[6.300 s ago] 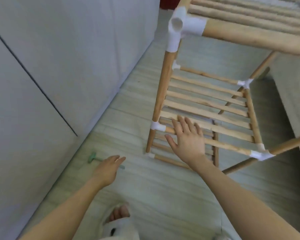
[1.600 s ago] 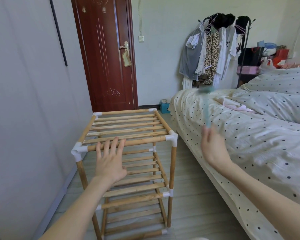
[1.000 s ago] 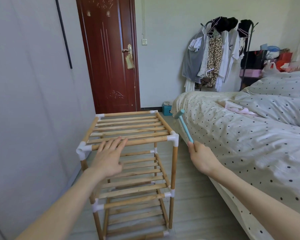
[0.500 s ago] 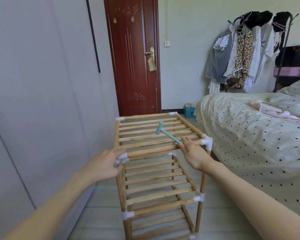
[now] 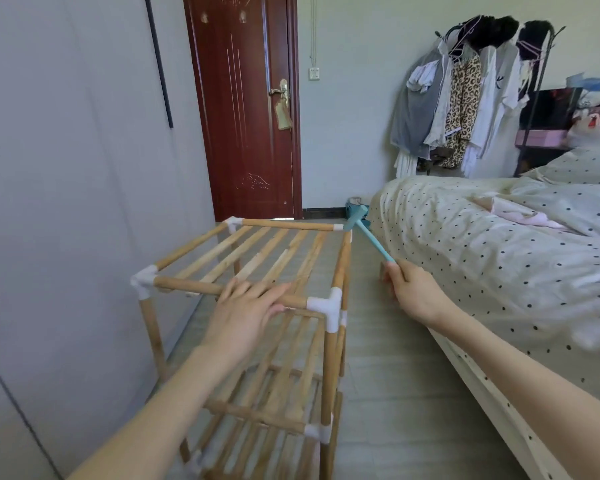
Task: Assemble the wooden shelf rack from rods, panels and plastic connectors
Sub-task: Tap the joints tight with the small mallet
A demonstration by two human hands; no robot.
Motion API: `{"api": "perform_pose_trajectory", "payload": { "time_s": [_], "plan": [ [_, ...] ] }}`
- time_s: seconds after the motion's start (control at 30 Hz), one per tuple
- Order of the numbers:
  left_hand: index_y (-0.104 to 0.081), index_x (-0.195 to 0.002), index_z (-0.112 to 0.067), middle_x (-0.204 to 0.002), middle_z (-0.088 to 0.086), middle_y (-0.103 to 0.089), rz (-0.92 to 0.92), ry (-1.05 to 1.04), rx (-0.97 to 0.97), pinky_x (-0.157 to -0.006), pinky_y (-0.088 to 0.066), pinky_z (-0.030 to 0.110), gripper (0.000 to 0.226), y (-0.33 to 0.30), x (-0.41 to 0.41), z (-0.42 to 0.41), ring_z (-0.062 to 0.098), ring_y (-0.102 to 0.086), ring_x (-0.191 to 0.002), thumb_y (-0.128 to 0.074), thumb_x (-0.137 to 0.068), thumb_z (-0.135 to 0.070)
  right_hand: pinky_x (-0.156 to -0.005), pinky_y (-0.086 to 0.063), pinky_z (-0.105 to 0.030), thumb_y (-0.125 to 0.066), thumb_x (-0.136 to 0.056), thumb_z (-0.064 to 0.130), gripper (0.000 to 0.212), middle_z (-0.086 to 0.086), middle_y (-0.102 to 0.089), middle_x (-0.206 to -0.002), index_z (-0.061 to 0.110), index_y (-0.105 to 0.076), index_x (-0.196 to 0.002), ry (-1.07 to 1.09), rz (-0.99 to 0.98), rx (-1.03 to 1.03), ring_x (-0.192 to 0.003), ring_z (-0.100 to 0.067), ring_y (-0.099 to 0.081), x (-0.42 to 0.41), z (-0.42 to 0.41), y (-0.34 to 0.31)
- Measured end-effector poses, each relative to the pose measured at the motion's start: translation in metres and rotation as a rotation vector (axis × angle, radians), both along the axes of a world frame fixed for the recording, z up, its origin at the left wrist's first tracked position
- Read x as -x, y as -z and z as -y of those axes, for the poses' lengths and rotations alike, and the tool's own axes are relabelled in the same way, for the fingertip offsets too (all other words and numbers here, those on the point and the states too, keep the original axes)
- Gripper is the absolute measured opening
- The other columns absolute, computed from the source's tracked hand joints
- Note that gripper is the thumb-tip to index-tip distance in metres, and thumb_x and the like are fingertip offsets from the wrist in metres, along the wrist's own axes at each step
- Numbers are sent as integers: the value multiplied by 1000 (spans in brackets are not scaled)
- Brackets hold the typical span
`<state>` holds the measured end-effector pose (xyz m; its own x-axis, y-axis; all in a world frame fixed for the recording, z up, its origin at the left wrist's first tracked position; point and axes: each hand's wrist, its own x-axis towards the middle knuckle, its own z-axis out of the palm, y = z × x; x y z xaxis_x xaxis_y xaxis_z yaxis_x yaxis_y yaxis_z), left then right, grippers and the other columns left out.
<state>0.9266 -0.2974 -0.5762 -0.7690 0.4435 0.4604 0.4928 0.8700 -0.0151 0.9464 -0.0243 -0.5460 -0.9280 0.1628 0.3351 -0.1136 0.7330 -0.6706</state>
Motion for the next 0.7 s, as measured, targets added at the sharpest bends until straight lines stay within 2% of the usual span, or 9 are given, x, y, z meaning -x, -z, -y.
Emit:
{"api": "perform_pose_trajectory", "payload": {
  "time_s": [0.1,0.23,0.33,0.4,0.43,0.47,0.57,0.63,0.7],
  "plan": [
    [-28,-145,-37,-132,-10,-53,-105,-117,27,-105,-29,33,47,6,8,-29,16,-47,-119,-28,-99,-44,-50,-32,-20,-34,-100,27,32,5,-49,-62,16,-57,-81,26,-11,-116,-58,-15,-48,-29,-10,-7],
    [-16,-149,-29,-140,-2,-46,-115,-131,31,-109,-27,39,55,11,14,-61,21,-41,-127,-26,-99,-47,-59,-35,-30,-39,-99,30,35,4,-48,-58,11,-60,-78,35,47,-381,-60,-19,-47,-54,-22,-28],
    [-5,-151,-19,-155,4,-20,-69,-87,54,-118,-3,42,67,15,11,-67,22,-13,-144,-34,-96,-44,-52,-26,-32,-40,-98,28,33,4,-44,-53,10,-54,-75,155,-280,-230,-52,-14,-41,-57,-28,-60],
    [0,-151,-15,-158,3,-8,-58,-68,73,-115,10,39,77,16,11,-64,20,-1,-146,-43,-92,-37,-54,-17,-35,-37,-100,26,29,2,-44,-57,8,-51,-82,264,-600,-22,-52,-16,-41,-61,-27,-66],
    [1,-151,-15,-159,3,-5,-49,-59,78,-114,12,37,81,16,11,-61,19,1,-146,-47,-89,-34,-55,-18,-35,-35,-100,25,27,-1,-47,-60,6,-51,-88,299,-630,5,-53,-21,-43,-63,-23,-59],
    [1,-151,-15,-159,2,-3,-39,-51,81,-113,13,35,84,15,12,-60,18,1,-146,-50,-87,-33,-56,-23,-36,-34,-101,24,27,-7,-52,-66,3,-50,-95,288,-511,-55,-57,-29,-48,-65,-19,-47],
    [-1,-151,-16,-159,0,-5,23,-29,85,-111,12,33,84,9,11,-60,16,-2,-145,-52,-85,-31,-68,-39,-34,-29,-102,28,31,-21,-61,-94,5,-48,-97,119,262,-455,-78,-35,-56,-68,-12,0],
    [-3,-151,-16,-158,0,-7,52,-27,80,-113,9,33,84,7,10,-61,16,-4,-145,-53,-85,-30,-65,-35,-31,-30,-102,30,32,-17,-59,-86,10,-44,-80,103,194,-407,-75,-33,-53,-64,-20,-11],
    [-4,-151,-16,-158,0,-8,61,-33,84,-115,6,34,84,5,8,-62,16,-5,-145,-53,-83,-29,-56,-27,-32,-32,-101,29,33,-6,-51,-68,11,-42,-75,241,-218,-159,-62,-29,-48,-57,-28,-35]
  ]
}}
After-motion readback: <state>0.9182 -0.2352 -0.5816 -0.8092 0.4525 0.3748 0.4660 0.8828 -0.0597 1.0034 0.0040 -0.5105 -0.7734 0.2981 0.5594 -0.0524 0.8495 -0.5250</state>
